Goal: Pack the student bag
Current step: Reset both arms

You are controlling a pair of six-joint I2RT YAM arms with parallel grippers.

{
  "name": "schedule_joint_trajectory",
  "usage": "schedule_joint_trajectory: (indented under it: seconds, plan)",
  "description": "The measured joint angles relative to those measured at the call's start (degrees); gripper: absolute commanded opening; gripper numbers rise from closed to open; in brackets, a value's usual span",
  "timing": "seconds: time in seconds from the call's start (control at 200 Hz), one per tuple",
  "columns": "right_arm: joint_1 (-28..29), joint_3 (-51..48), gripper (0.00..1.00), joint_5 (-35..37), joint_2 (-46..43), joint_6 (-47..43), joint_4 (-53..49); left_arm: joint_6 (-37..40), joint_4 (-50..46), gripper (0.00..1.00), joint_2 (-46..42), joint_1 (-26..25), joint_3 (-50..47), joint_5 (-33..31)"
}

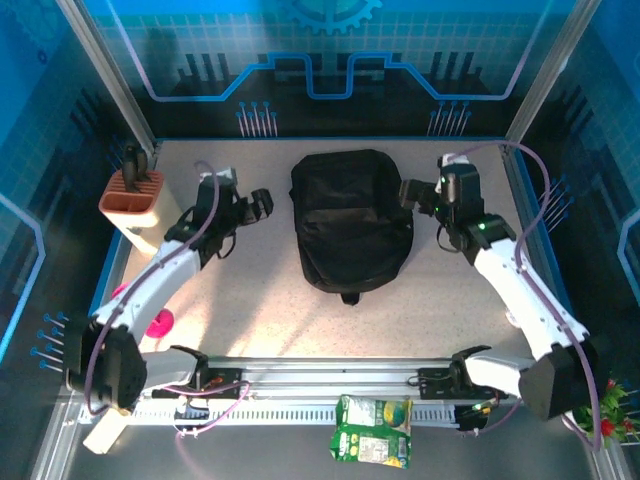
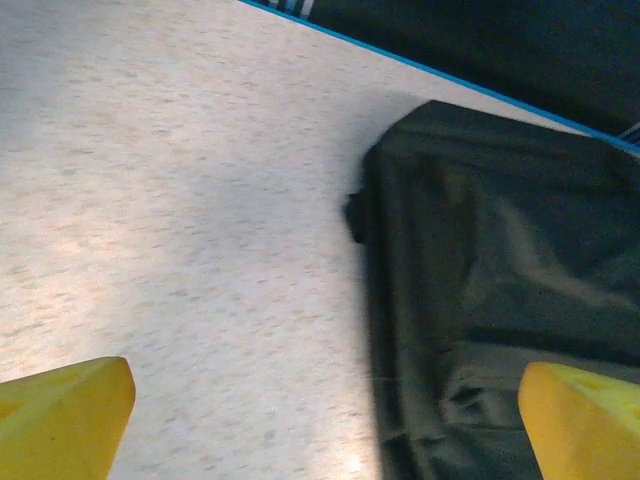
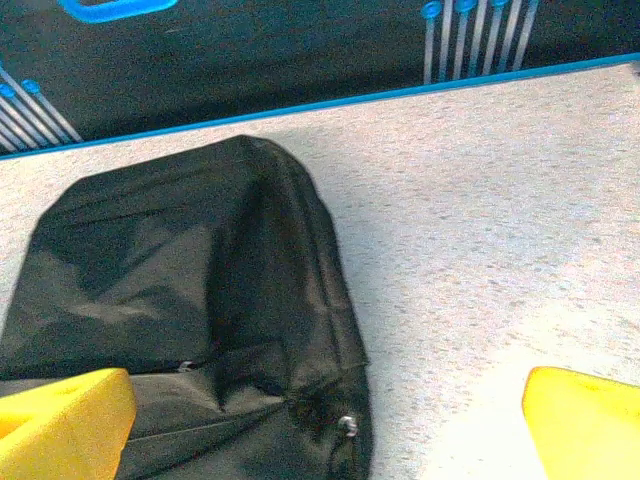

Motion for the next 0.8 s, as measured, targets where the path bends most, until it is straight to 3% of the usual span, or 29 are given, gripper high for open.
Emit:
schedule_joint_trajectory:
  seconds: [0.215, 0.415, 0.64, 0.8]
  plan:
    - [-0.50, -17.92, 1.00, 11.82, -8.94, 0.09, 6.58, 5.60, 4.52, 0.99, -9.22, 0.44, -14.58, -12.24]
    - [-2.84, -26.95, 1.00, 17.25, -9.01, -0.31, 12.98, 8.07, 11.28, 0.99, -14.14, 3.30, -22.99, -19.69]
    - [-5.99, -29.20, 1.00, 17.70, -0.90, -3.08, 22.32, 10.58, 22.82, 0.99, -13.55, 8.35, -30.77, -20.52]
    - [-6.01, -32.54, 1.00, 14.73, 1.55, -7.69, 32.39, 13.38, 32.04, 0.99, -9.68, 9.90, -34.07, -17.68]
